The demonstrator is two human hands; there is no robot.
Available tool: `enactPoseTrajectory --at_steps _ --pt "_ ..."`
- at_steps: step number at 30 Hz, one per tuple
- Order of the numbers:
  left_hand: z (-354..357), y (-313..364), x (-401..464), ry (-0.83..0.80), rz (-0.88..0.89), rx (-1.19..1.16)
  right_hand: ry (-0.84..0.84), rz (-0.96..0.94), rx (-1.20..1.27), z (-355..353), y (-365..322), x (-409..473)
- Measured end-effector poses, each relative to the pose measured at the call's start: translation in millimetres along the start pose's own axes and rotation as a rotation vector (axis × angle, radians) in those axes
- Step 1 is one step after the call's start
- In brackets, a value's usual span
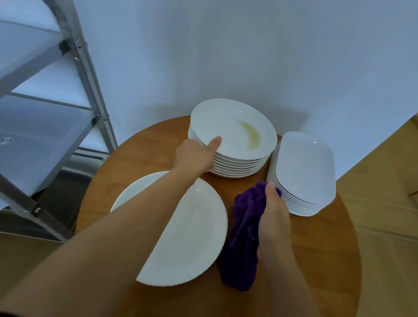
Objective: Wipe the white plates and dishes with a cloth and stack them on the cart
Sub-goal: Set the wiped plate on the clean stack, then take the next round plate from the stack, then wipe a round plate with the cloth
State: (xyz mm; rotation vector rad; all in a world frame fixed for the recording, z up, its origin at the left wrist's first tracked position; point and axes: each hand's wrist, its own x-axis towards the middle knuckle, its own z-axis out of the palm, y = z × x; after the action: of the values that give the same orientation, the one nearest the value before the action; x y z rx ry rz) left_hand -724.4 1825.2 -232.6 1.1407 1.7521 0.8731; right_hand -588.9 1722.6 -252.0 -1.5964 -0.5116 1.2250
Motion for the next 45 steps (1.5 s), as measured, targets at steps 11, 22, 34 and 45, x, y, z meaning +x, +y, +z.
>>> enactPoseTrajectory --at_steps 11,22,34,45 --pt "-5.7 21.8 13.3 -0.136 -0.115 -0.063 -0.016 0.008 0.047 0.0 2.7 11.3" --pt "-36.7 9.8 -38.6 -0.084 -0.088 -0.336 -0.067 0.014 0.145 0.1 -18.7 -16.8" --pt "-100.9 -36.9 -185.7 -0.146 -0.033 -0.230 -0.249 0.011 0.493 -44.9 0.7 -115.1" --pt "-116.0 -69.2 -233.1 -0.253 -0.331 -1.010 -0.199 0.034 0.183 -78.7 10.8 -179.9"
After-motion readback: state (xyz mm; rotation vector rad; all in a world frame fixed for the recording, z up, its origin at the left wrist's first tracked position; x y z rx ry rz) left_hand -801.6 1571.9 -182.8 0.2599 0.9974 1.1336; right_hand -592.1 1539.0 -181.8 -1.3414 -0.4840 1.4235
